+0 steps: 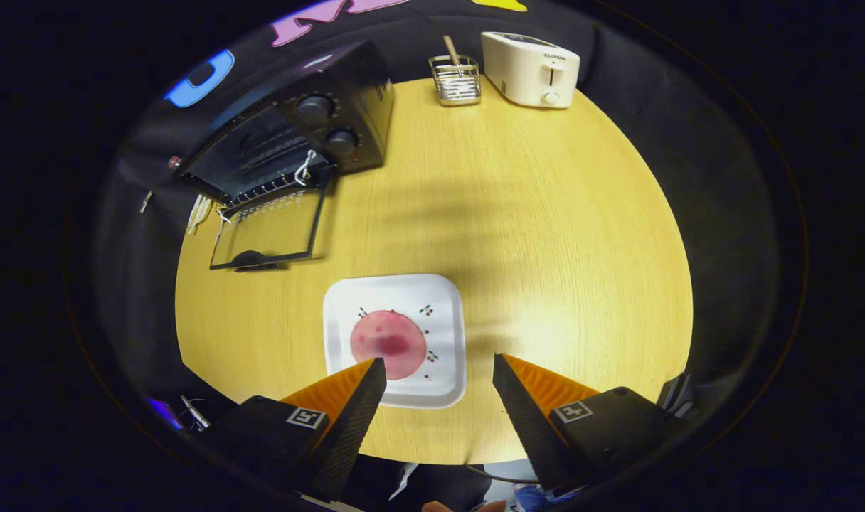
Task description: Open the toaster oven, put the food inside, and close the toaster oven door.
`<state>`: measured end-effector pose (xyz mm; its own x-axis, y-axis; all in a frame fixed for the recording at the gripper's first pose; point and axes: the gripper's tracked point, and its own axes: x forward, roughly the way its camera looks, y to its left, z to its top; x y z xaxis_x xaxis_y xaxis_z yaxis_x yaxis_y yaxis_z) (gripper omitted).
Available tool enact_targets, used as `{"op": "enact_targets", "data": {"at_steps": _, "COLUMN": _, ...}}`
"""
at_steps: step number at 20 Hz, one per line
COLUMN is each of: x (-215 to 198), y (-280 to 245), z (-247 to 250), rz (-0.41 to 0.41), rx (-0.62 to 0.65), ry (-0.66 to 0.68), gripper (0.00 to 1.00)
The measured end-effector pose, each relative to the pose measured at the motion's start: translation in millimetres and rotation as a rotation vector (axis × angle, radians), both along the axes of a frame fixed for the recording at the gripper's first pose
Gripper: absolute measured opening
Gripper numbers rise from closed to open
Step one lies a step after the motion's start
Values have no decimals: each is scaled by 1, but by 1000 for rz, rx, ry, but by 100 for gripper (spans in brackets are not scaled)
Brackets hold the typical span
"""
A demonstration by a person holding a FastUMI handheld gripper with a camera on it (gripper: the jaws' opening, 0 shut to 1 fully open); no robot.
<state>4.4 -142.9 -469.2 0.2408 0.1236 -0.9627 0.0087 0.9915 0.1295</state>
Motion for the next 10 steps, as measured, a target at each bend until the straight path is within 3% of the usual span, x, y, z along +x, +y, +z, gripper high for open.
{"op": "enact_targets", "data": {"at_steps": 7, "x": 4, "y": -3, "z": -49, "rz": 27, "rx": 19, "ry": 99, "gripper": 99}}
{"op": "enact_targets", "data": {"at_steps": 9, "x": 6, "y": -2, "z": -58, "rz": 39, "rx": 16, "ry": 109, "gripper": 83}}
{"op": "enact_targets", "data": {"at_steps": 10, "x": 1, "y": 0, "z": -61, "rz": 46, "rx": 24, "ry": 131, "gripper": 70}}
